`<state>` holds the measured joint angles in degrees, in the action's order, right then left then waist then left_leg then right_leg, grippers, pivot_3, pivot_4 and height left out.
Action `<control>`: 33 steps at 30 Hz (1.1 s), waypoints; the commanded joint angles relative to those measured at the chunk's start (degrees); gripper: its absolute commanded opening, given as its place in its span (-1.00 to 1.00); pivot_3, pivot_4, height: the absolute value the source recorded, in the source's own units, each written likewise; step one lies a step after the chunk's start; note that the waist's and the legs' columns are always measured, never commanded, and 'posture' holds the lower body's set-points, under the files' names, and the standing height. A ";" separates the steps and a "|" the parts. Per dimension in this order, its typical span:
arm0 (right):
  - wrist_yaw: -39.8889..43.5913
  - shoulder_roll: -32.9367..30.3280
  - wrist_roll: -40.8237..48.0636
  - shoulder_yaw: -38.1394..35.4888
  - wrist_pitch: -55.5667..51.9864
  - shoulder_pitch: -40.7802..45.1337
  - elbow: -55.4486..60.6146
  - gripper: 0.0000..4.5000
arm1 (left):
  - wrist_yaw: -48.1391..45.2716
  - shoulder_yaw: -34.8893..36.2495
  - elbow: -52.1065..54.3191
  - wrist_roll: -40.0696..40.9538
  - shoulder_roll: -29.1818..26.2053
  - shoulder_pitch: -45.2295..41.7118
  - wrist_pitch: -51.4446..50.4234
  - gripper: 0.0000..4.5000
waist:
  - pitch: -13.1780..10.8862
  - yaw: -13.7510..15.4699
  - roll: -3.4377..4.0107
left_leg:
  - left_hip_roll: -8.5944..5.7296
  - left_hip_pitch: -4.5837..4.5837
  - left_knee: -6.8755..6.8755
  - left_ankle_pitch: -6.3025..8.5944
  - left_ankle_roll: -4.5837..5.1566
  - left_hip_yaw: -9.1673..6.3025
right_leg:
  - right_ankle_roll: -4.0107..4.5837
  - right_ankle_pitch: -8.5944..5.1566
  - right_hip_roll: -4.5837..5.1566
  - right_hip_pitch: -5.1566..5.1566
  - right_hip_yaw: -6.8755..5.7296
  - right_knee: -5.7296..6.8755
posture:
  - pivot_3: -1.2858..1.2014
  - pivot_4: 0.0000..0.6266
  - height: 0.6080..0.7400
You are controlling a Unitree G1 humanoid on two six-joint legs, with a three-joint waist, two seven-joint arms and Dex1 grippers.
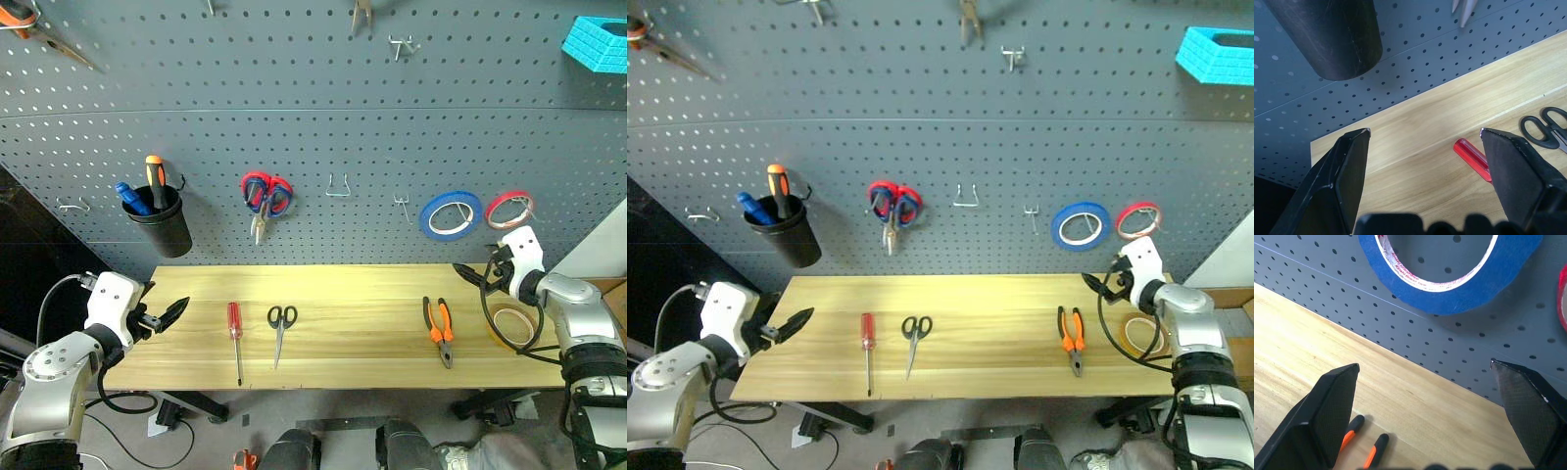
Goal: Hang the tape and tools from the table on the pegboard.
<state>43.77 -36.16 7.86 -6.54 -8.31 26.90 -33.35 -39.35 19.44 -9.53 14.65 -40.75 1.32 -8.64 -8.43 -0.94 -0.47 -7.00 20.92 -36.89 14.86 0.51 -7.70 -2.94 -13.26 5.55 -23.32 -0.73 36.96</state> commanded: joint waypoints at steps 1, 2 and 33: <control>0.51 -1.48 0.88 -1.15 -1.10 -1.30 3.58 1.00 | 0.62 0.33 0.92 -1.08 -1.34 -0.60 -0.02 0.71 | -0.17 -0.01 -0.05 | 0.01 0.00 0.00 0.00 0.00 0.01 | -0.02 -0.01 -0.01 0.00 0.00 -0.01 | 0.01 -0.54 1.00; 0.52 -1.54 1.01 -1.24 -1.55 -1.78 4.22 1.00 | 0.71 0.30 0.63 -1.19 -1.18 -0.81 0.30 0.71 | -0.32 -0.02 -0.08 | 0.03 0.01 0.00 0.01 0.01 0.02 | -0.10 -0.06 -0.01 0.00 0.00 -0.01 | 0.01 -0.54 1.00; -6.80 -3.52 -3.75 2.86 -32.66 0.12 1.89 1.00 | -8.47 -31.96 20.25 -5.49 10.50 -5.01 -6.26 0.71 | -4.29 -1.05 -0.44 | 0.69 0.84 -0.14 0.22 0.00 0.61 | 0.53 0.21 -0.40 -0.85 0.14 -0.12 | -0.06 -0.21 1.00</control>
<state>37.19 -38.74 4.69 -3.56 -40.05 25.96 -31.23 -47.13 -11.74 8.53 9.44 -30.06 -3.36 -14.90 -12.72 -1.99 -0.91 -6.31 21.76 -37.03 15.07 0.51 -7.08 -2.41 -13.05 5.15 -24.17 -0.57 36.84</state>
